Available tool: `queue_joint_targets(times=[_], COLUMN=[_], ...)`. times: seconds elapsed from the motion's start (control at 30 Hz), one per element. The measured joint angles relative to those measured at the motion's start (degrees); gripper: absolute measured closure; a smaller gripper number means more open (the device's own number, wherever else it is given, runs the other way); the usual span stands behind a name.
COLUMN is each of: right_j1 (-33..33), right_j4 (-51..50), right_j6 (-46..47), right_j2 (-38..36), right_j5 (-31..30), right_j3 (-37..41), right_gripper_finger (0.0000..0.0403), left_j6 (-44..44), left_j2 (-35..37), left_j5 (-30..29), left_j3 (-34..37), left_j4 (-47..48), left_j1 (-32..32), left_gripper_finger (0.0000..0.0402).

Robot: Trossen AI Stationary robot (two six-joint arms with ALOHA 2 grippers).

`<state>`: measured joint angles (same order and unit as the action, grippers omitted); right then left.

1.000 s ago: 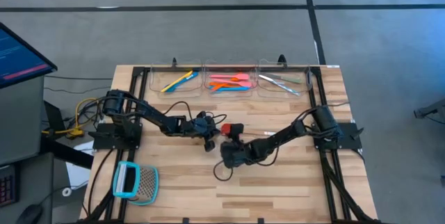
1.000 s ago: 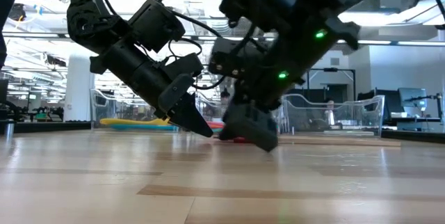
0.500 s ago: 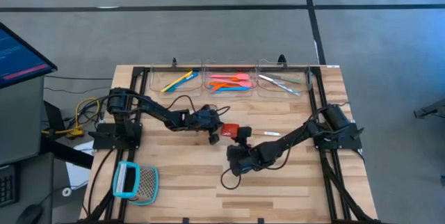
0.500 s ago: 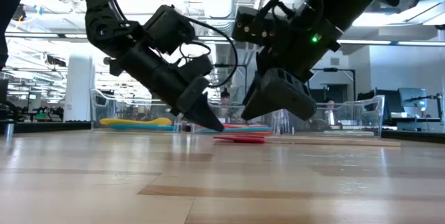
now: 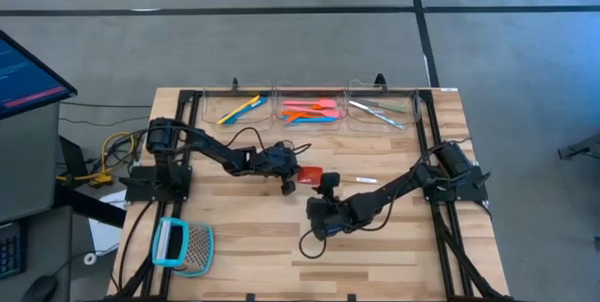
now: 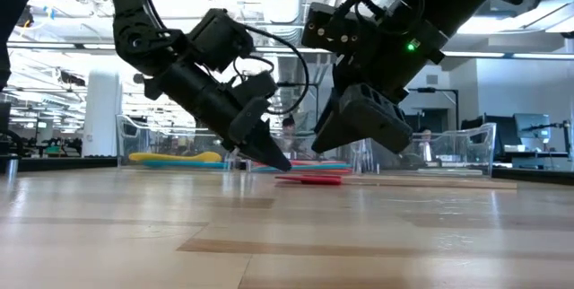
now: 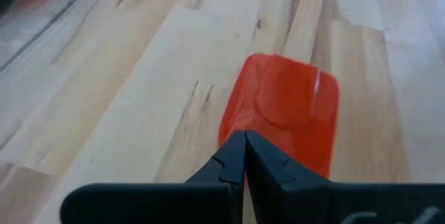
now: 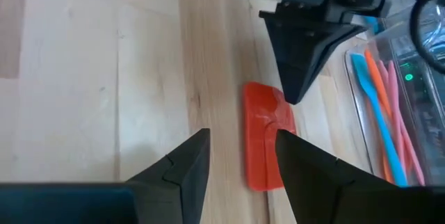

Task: Pick & Place Kitchen Items
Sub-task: Put the red spatula into the middle transparent bin

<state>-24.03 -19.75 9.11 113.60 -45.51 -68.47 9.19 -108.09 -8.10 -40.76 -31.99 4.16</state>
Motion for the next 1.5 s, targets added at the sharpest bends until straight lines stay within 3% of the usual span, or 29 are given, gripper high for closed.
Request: queue_joint_targets(times=[0.33, 0.9, 1.03, 1.33, 1.5], right_j1=[0.0, 3.4, 5.6, 6.6, 7.6], right_j4=[0.2, 0.1, 0.1, -2.2, -2.1], right_j6=[0.0, -0.4, -0.6, -2.3, -2.9], right_j2=[0.0, 0.0, 0.5, 4.0, 3.9], right_j5=[0.0, 2.6, 7.9, 2.7, 3.6], right_j3=[0.0, 0.0, 0.0, 0.2, 0.1], right_gripper_finger=[0.0244, 0.0244, 0.0244, 0.0233, 0.0214], left_j6=[1.8, 1.8, 1.8, 1.8, 2.0], left_j2=[-7.9, -8.3, -8.3, -8.3, -8.3], left_j5=[0.1, 1.6, 2.1, 2.2, 2.4], left_j3=[-3.8, -3.8, -3.8, -3.7, -3.7], left_j4=[-3.3, -2.9, -2.9, -3.1, -3.1], left_j1=[0.1, 0.1, 0.3, 0.3, 0.3], left_gripper_finger=[0.0400, 0.0400, 0.0400, 0.0400, 0.0400])
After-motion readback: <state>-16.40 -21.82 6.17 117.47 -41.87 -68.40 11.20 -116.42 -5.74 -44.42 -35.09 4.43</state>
